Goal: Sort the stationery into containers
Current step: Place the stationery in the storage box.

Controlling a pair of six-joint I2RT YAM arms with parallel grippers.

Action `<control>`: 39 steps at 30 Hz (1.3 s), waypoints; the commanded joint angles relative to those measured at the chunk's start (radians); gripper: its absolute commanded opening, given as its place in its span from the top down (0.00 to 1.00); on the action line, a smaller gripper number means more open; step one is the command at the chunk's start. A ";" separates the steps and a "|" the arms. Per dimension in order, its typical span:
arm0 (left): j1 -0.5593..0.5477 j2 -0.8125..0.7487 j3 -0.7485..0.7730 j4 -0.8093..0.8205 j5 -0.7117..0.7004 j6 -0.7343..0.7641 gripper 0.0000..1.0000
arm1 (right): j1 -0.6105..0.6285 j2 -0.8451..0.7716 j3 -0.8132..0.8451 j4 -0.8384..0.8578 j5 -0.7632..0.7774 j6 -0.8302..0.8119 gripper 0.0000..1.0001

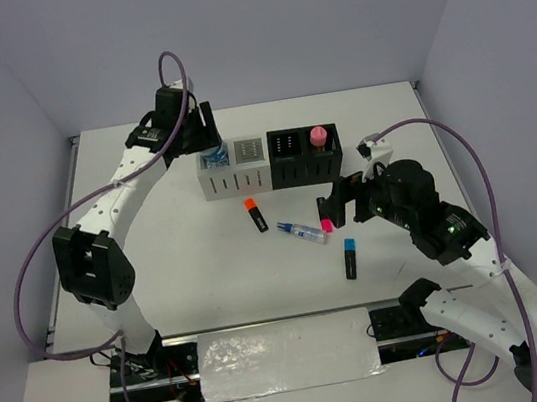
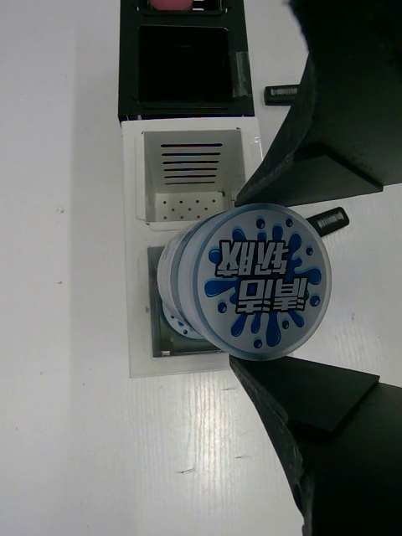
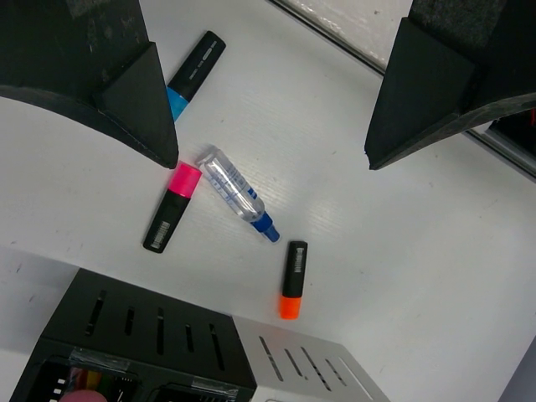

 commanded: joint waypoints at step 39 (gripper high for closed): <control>-0.007 -0.133 0.050 -0.106 -0.057 -0.033 0.01 | 0.001 0.076 -0.046 0.079 -0.050 -0.036 0.00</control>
